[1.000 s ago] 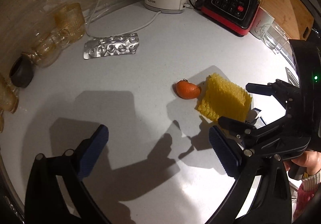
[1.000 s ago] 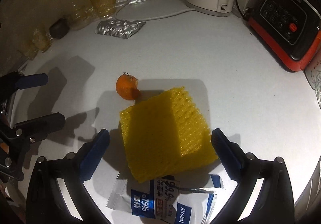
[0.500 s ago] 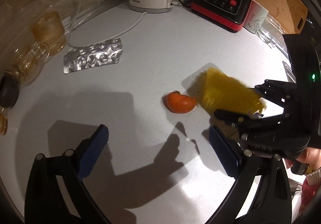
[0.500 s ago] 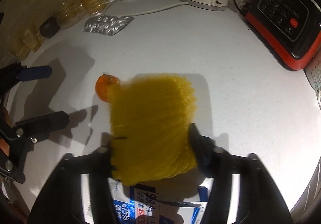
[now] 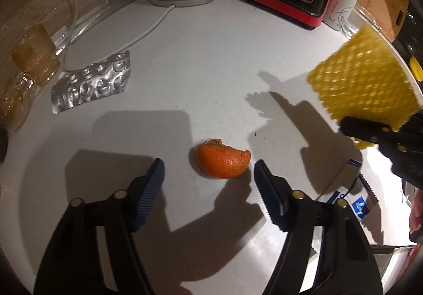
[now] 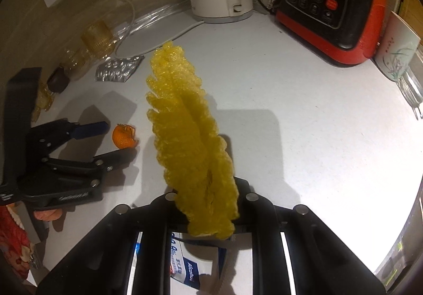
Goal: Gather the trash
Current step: 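Grasp the yellow foam net with the right gripper while the left gripper grasps the orange peel, then drop the orange peel and yellow foam net into the green basket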
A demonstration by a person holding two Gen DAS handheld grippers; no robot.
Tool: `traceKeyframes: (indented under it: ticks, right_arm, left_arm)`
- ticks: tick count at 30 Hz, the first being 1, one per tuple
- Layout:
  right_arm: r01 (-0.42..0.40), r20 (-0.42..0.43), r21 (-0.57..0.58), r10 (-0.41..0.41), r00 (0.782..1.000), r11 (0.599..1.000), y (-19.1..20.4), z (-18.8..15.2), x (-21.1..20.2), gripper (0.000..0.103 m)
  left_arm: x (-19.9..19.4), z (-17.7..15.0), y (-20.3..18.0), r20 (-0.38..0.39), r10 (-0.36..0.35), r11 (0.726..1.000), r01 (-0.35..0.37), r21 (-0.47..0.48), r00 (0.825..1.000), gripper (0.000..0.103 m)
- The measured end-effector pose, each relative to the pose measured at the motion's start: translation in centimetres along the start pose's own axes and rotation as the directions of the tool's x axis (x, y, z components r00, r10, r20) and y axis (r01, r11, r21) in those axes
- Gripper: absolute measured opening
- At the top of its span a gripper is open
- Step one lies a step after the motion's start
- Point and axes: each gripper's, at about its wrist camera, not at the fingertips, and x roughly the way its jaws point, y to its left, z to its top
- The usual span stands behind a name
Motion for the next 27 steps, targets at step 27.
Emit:
traceKeyframes:
  ticks: [27]
  right_arm:
    - [-0.045, 0.045, 0.052, 0.042, 0.998, 0.998, 1.6, -10.9, -10.1, 0.017]
  left_arm:
    - [-11.3, -8.4, -8.1, 0.058, 0.016, 1.0, -0.015, -0.012, 0.998, 0.031]
